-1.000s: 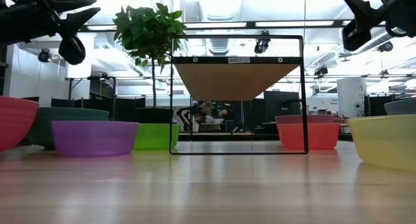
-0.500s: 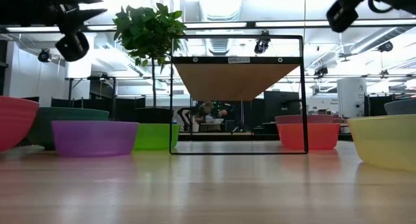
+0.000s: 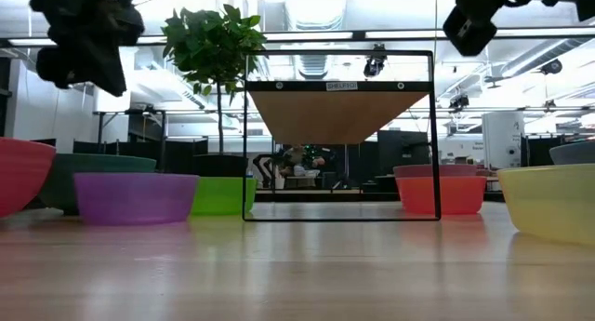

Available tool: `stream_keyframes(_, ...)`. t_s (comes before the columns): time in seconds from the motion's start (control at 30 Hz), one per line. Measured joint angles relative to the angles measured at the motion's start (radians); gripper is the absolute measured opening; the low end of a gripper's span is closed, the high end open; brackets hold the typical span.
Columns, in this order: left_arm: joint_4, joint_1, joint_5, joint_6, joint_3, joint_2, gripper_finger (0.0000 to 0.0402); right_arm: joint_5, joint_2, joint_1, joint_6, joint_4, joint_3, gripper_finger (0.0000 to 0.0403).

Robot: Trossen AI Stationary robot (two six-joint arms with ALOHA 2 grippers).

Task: Place and stack bowls onto a shelf
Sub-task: Put the blue green bowl onto the shelf

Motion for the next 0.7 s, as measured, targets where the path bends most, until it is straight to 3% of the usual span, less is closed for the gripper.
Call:
stream_keyframes(0.23,-0.087,-0.015,0.005,-0.007,0.063,0.191,0.0051,0.000,0.080,0.010,0.038,0.006,0.013,0.0187)
stream_keyframes(0.57,-0.087,-0.027,-0.015,-0.012,0.064,0.320,0.0152,-0.047,0.077,0.017,-0.030,0.050,0.073,0.0187)
stream_keyframes(0.7,-0.086,-0.026,-0.044,-0.009,0.064,0.375,0.0173,-0.046,0.085,0.049,-0.065,0.054,0.071,0.0187)
